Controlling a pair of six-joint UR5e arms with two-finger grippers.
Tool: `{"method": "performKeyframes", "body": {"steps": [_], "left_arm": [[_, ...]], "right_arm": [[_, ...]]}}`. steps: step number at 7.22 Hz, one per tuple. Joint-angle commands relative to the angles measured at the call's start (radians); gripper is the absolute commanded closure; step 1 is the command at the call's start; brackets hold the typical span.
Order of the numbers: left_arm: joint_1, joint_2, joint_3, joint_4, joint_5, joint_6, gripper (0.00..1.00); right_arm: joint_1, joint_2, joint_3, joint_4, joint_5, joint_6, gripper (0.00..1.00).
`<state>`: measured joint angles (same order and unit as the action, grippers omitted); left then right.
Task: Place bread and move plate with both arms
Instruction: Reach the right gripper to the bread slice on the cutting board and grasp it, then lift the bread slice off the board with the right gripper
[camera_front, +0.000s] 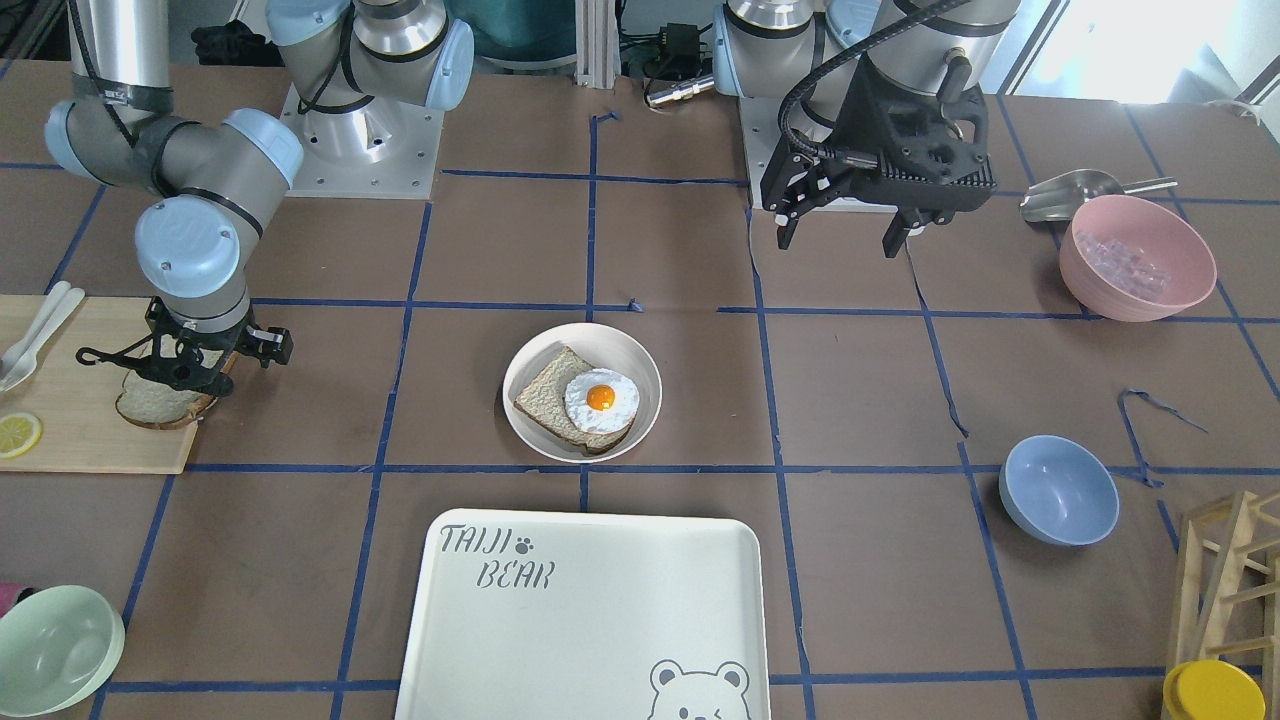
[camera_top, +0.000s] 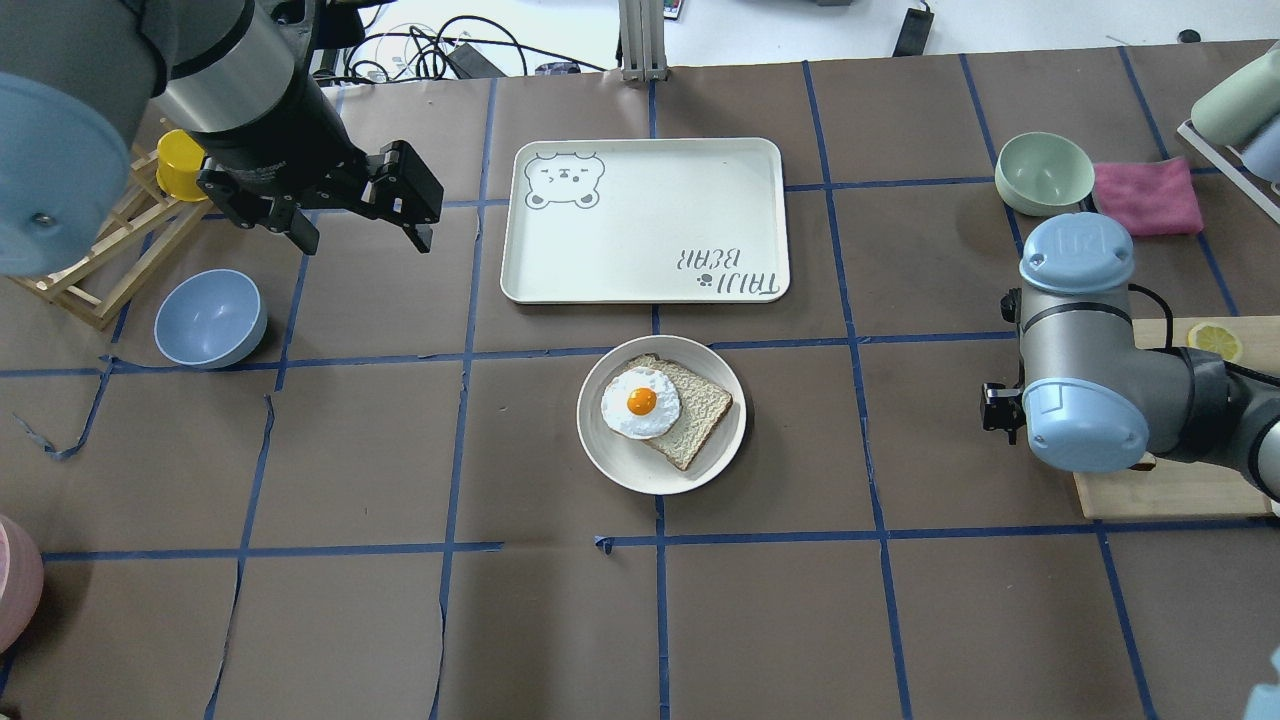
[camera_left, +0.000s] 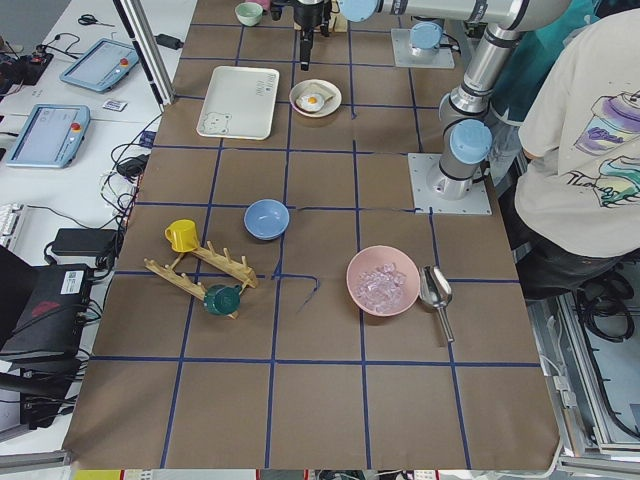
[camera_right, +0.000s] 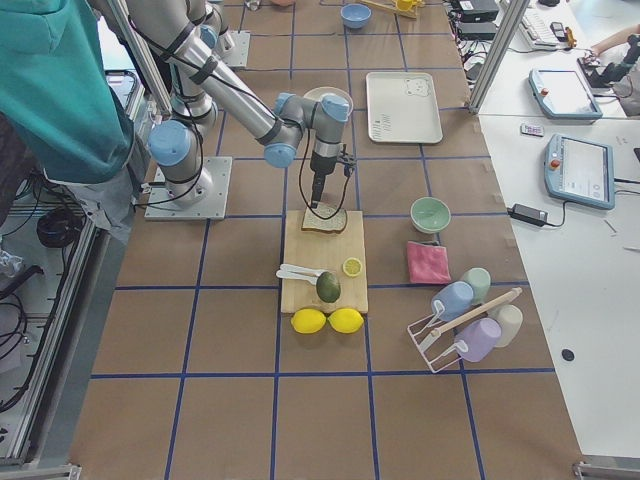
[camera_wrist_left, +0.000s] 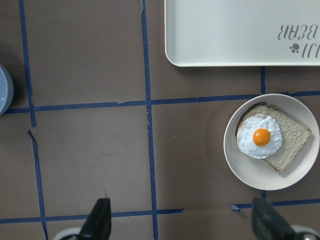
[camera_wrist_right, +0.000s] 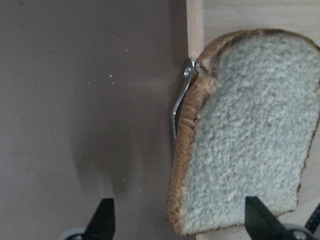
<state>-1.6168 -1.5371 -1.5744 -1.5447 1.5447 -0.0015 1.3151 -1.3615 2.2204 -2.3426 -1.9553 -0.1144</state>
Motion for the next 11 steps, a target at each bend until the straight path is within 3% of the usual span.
{"method": "performKeyframes", "body": {"steps": [1, 3, 6, 9, 11], "left_arm": [[0.000, 0.000, 0.001, 0.000, 0.000, 0.000, 0.00], [0.000, 0.000, 0.001, -0.002, 0.000, 0.000, 0.00], [0.000, 0.000, 0.001, 0.000, 0.000, 0.000, 0.00], [0.000, 0.000, 0.001, -0.002, 0.000, 0.000, 0.00], [0.000, 0.000, 0.001, -0.002, 0.000, 0.000, 0.00]], "right_arm": [[0.000, 0.008, -0.001, -0.014, -0.017, -0.014, 0.12], [-0.008, 0.012, -0.001, -0.014, -0.019, -0.016, 0.34], [-0.016, 0.016, -0.002, -0.015, -0.037, -0.033, 0.49], [-0.016, 0.016, -0.007, -0.001, -0.027, -0.033, 0.89], [-0.016, 0.009, -0.008, 0.005, 0.012, -0.031, 1.00]]}}
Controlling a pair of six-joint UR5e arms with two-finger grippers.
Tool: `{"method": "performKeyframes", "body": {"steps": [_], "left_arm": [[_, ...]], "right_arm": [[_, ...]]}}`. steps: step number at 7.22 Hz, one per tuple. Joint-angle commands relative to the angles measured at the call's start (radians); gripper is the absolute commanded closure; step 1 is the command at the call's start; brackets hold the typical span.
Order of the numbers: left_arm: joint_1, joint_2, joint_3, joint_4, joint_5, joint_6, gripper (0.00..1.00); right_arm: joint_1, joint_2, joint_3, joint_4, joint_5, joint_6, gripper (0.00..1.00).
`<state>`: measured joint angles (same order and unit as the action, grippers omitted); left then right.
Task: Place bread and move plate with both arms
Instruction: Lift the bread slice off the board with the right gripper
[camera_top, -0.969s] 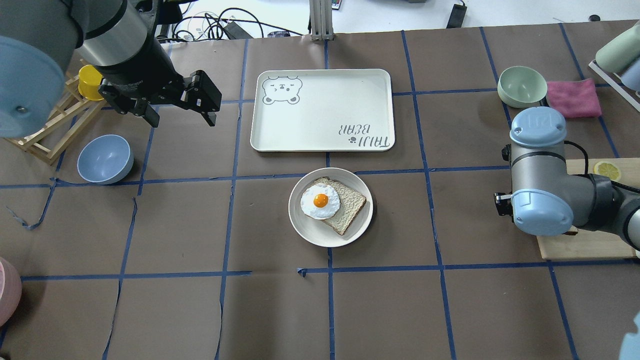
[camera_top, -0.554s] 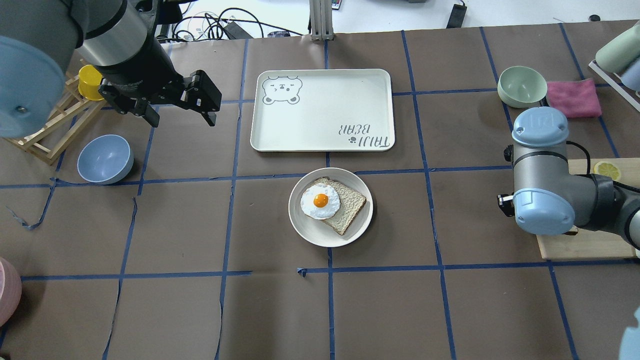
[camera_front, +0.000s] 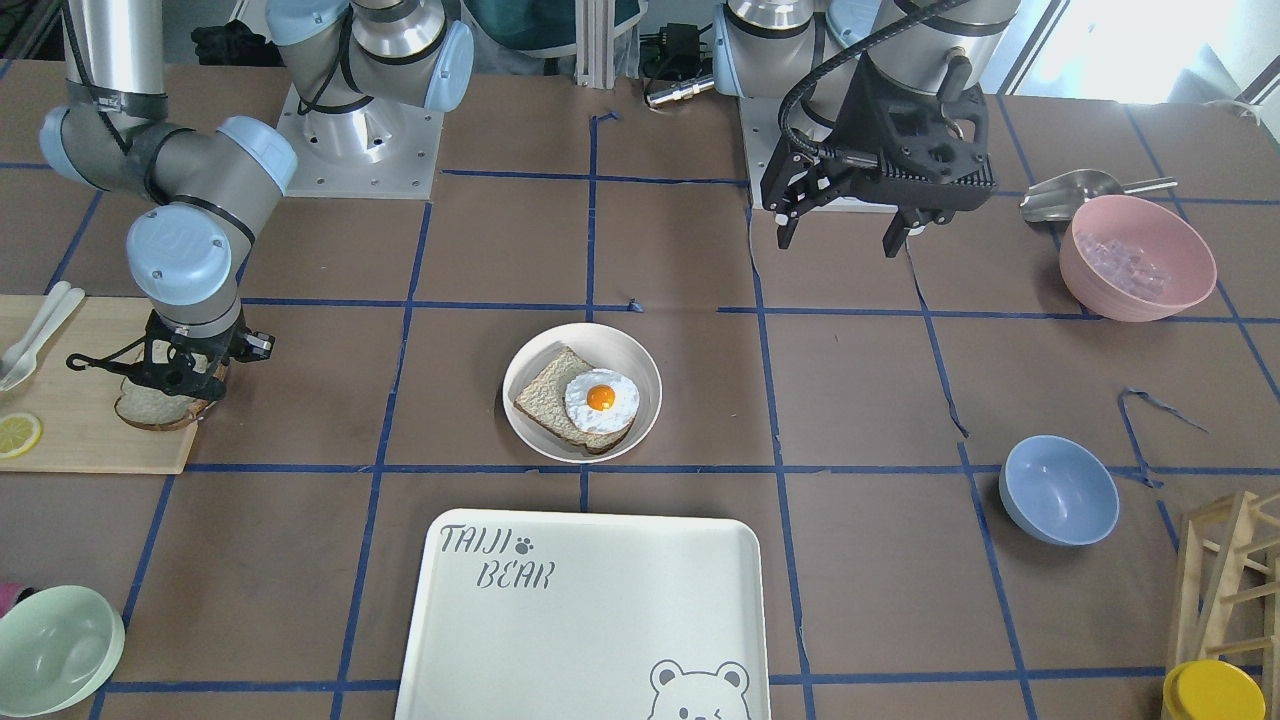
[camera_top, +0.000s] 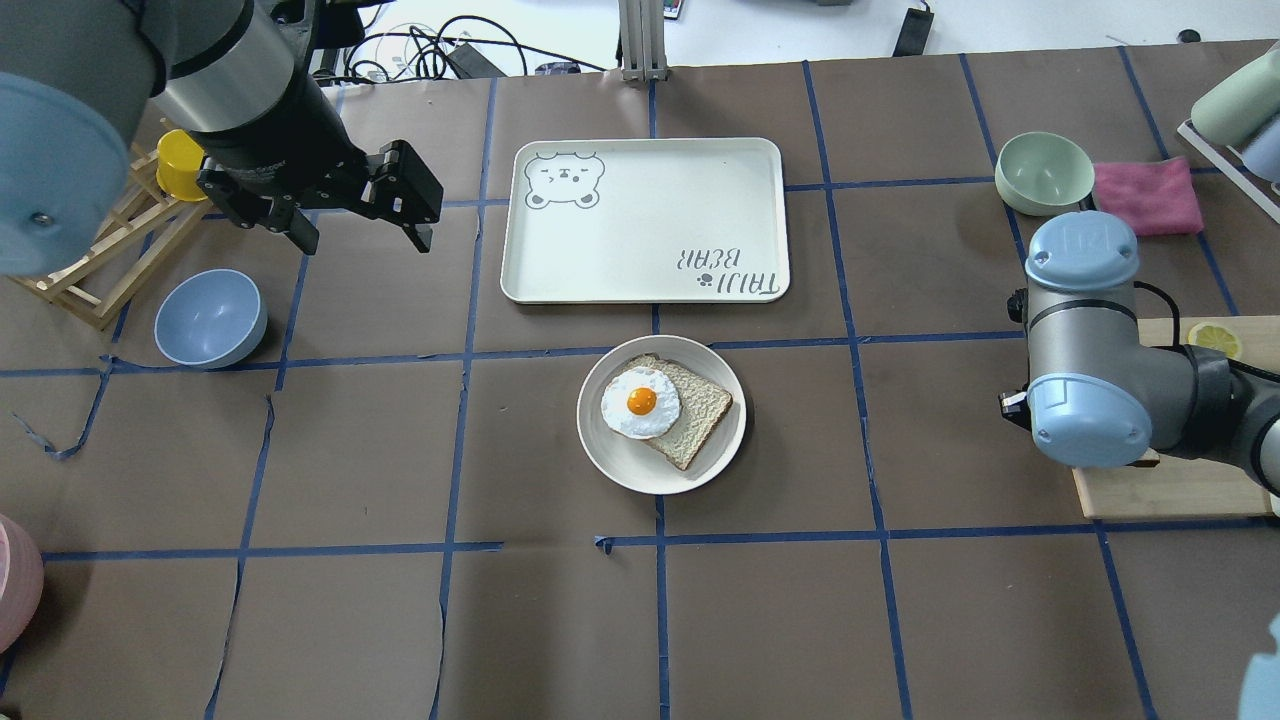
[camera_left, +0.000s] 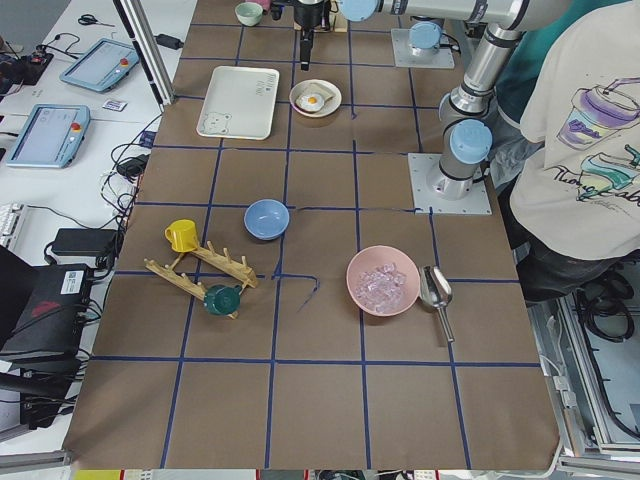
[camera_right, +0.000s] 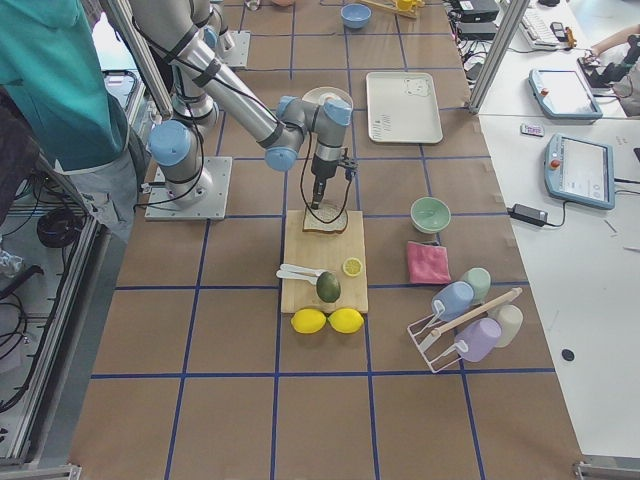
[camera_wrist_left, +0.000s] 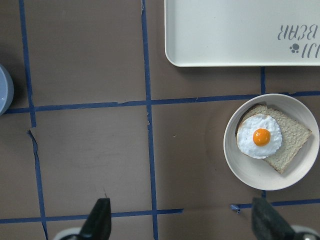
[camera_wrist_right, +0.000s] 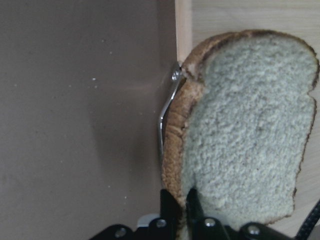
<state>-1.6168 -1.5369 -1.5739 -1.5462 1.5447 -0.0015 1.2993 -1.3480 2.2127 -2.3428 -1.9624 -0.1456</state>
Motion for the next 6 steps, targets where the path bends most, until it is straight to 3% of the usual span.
{"method": "performKeyframes", "body": {"steps": [1, 3, 6], "left_arm": [[0.000, 0.000, 0.000, 0.000, 0.000, 0.000, 0.00], [0.000, 0.000, 0.000, 0.000, 0.000, 0.000, 0.00], [0.000, 0.000, -0.002, 0.000, 0.000, 0.000, 0.00]], "right_arm": [[0.005, -0.014, -0.002, 0.005, 0.020, 0.000, 1.00], [0.034, -0.043, -0.040, 0.038, 0.055, 0.001, 1.00], [0.194, -0.080, -0.251, 0.308, 0.056, 0.108, 1.00]]}}
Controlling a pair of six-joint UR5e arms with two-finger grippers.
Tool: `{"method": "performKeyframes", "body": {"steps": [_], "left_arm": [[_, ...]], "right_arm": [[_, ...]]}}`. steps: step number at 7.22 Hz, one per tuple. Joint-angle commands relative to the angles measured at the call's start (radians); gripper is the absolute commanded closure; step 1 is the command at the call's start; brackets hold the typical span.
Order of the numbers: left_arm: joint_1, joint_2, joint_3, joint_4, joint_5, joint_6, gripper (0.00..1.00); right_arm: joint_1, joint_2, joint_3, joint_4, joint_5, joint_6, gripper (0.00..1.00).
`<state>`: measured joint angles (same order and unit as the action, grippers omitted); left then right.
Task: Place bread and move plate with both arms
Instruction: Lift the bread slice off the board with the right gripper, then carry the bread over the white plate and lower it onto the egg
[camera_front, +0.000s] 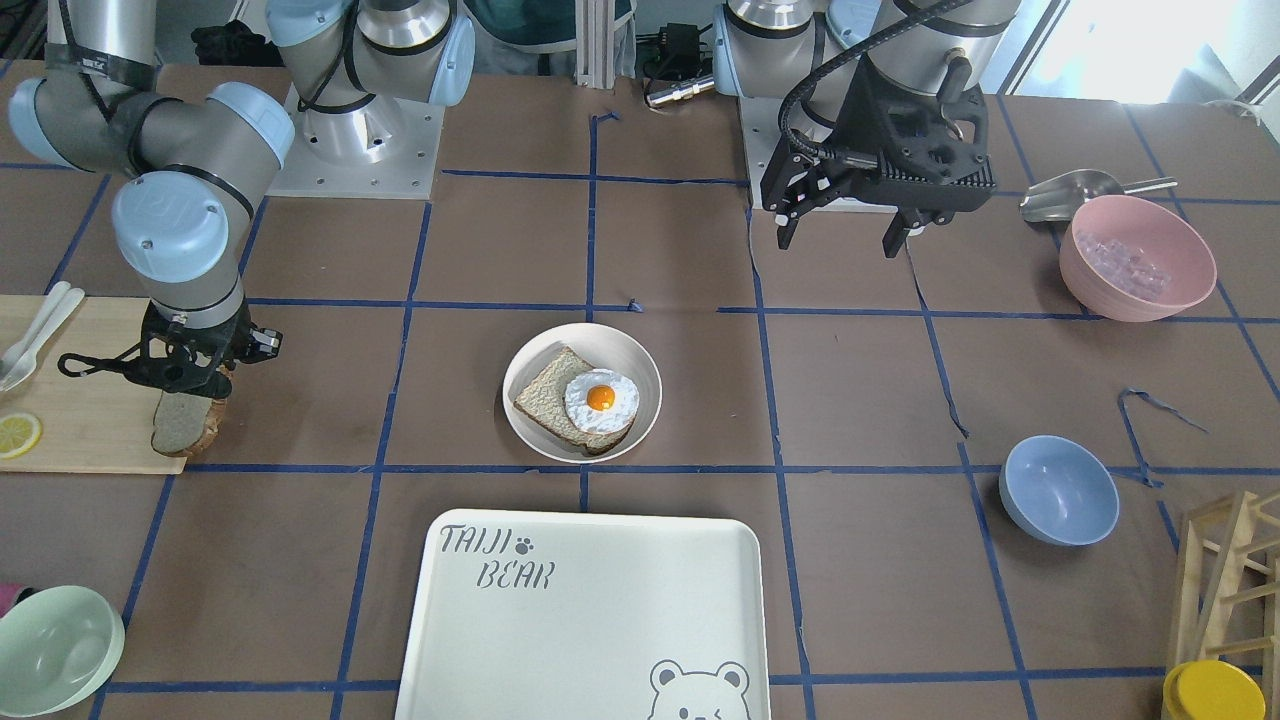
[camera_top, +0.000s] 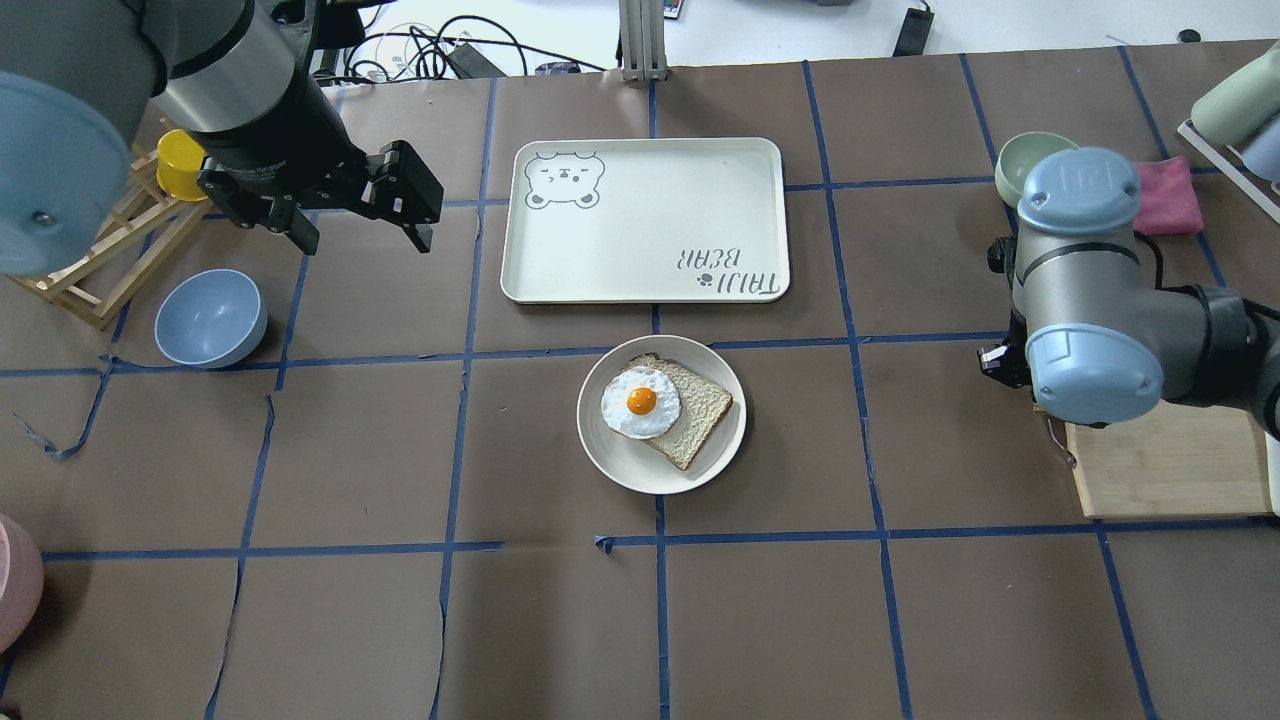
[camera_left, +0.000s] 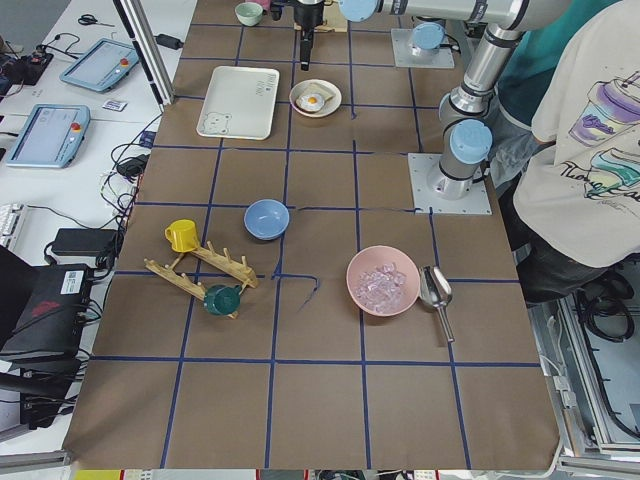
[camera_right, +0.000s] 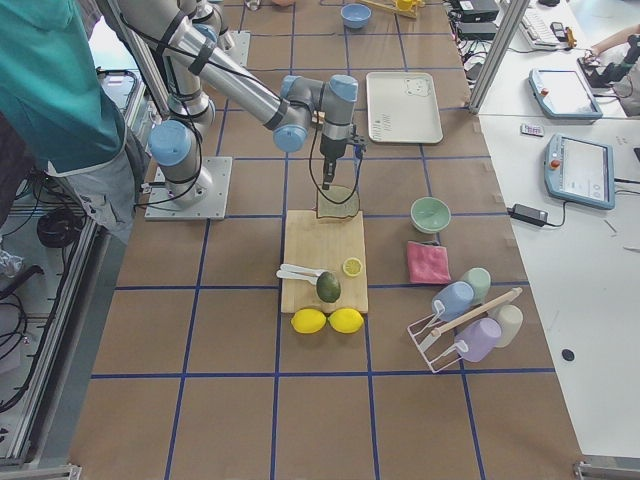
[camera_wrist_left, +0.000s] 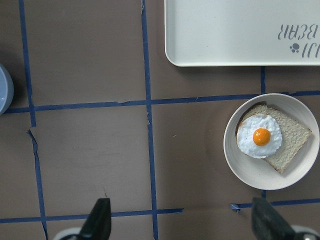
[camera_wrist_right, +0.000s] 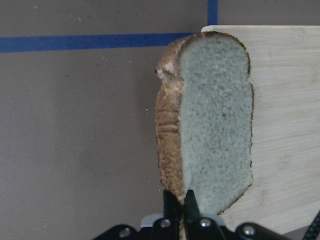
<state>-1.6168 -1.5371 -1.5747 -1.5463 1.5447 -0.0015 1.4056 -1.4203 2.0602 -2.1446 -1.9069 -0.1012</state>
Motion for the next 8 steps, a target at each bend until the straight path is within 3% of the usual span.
{"method": "performKeyframes", "body": {"steps": [1, 2, 4, 8], "left_arm": [[0.000, 0.000, 0.001, 0.000, 0.000, 0.000, 0.00], [0.000, 0.002, 0.001, 0.000, 0.000, 0.000, 0.00], [0.000, 0.002, 0.001, 0.000, 0.000, 0.000, 0.00], [0.000, 0.002, 0.001, 0.000, 0.000, 0.000, 0.00]], "right_arm": [[0.184, -0.008, -0.171, 0.199, 0.000, 0.130, 1.00], [0.260, -0.005, -0.213, 0.248, 0.002, 0.224, 1.00], [0.446, 0.009, -0.250, 0.236, 0.009, 0.460, 1.00], [0.692, 0.132, -0.282, 0.082, 0.101, 0.881, 1.00]]}}
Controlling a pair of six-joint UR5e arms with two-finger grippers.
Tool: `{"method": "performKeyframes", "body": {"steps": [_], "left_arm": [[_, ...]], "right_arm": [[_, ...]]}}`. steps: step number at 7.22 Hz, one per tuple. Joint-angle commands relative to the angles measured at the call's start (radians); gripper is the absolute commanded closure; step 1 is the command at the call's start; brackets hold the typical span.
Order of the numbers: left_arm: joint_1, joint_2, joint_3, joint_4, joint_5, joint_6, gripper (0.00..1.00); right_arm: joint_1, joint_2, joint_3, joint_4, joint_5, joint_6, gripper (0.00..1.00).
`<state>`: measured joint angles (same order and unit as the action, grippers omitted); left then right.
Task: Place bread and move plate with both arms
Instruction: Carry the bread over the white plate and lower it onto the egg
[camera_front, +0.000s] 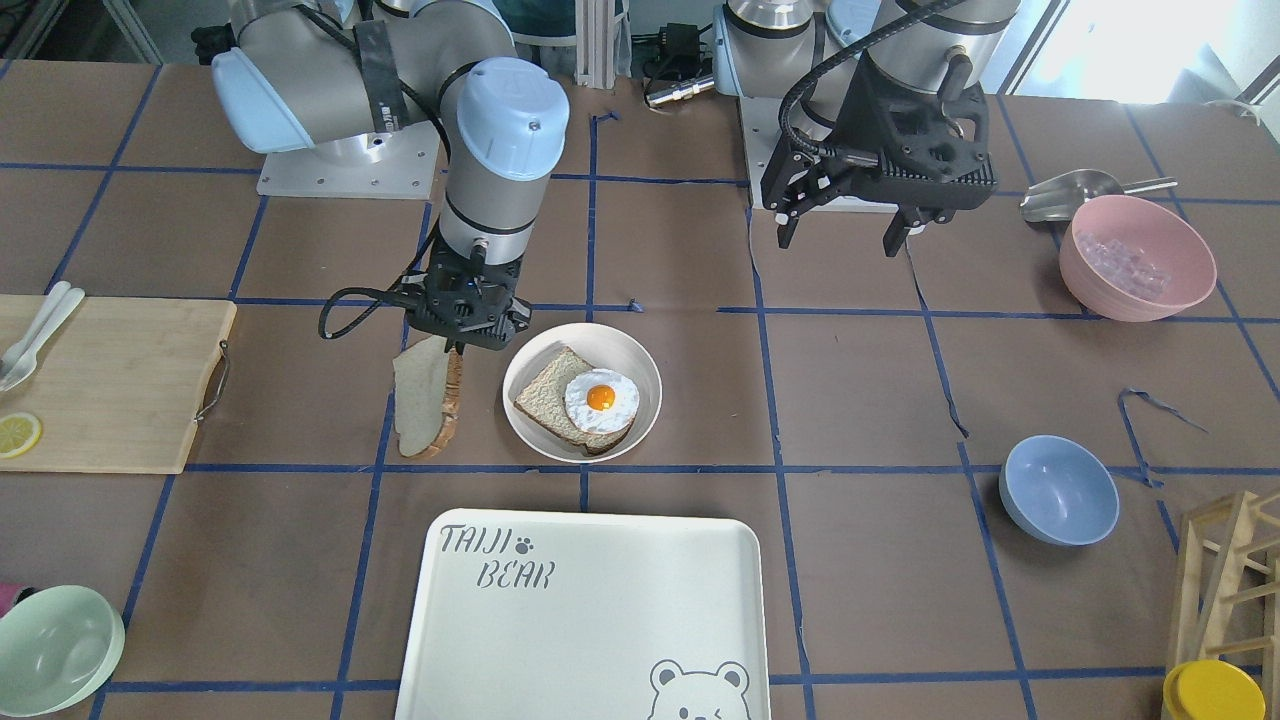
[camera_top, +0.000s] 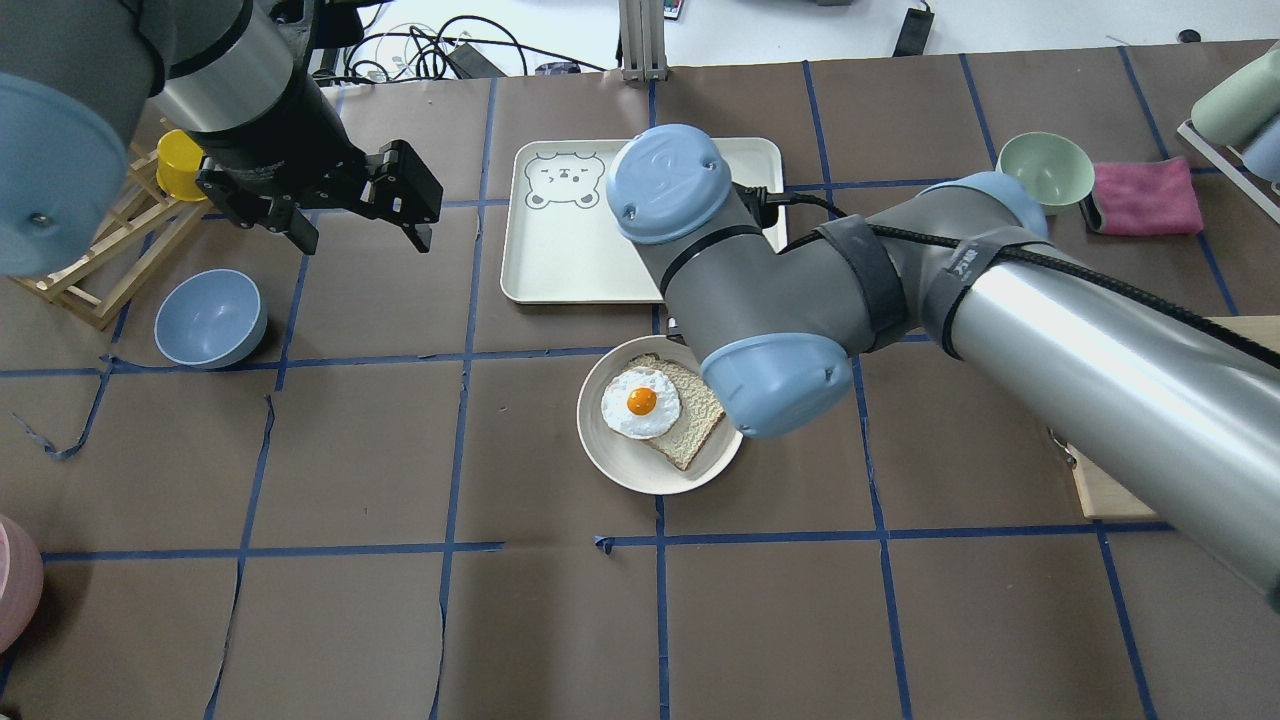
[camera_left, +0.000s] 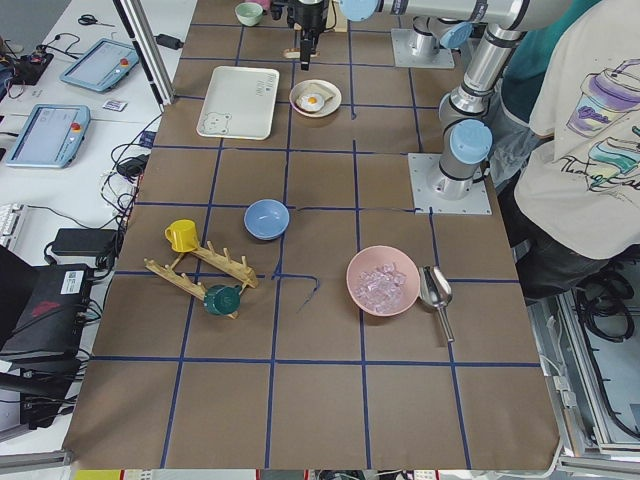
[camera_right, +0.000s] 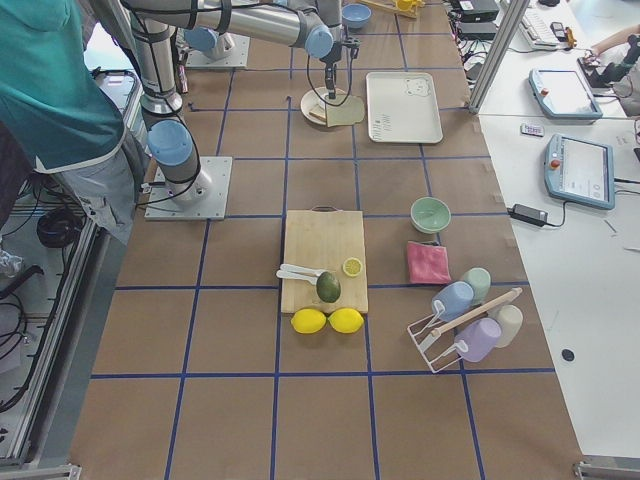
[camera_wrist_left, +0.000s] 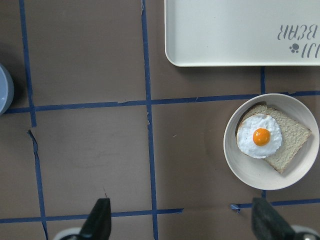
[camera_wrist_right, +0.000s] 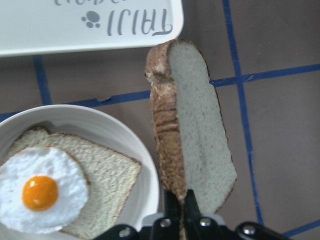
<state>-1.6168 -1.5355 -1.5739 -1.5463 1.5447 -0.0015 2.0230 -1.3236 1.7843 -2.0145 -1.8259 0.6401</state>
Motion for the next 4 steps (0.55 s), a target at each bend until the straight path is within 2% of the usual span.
{"method": "performKeyframes", "body": {"steps": [1, 2, 4], "left_arm": [[0.000, 0.000, 0.000, 0.000, 0.000, 0.000, 0.00], [0.000, 0.000, 0.000, 0.000, 0.000, 0.000, 0.00], [0.000, 0.000, 0.000, 0.000, 0.000, 0.000, 0.00]], "right_arm": [[0.095, 0.055, -0.008, -0.056, 0.020, 0.168, 1.00], [0.108, 0.069, -0.008, -0.076, 0.022, 0.255, 1.00], [0.121, 0.089, -0.008, -0.087, 0.020, 0.260, 1.00]]}}
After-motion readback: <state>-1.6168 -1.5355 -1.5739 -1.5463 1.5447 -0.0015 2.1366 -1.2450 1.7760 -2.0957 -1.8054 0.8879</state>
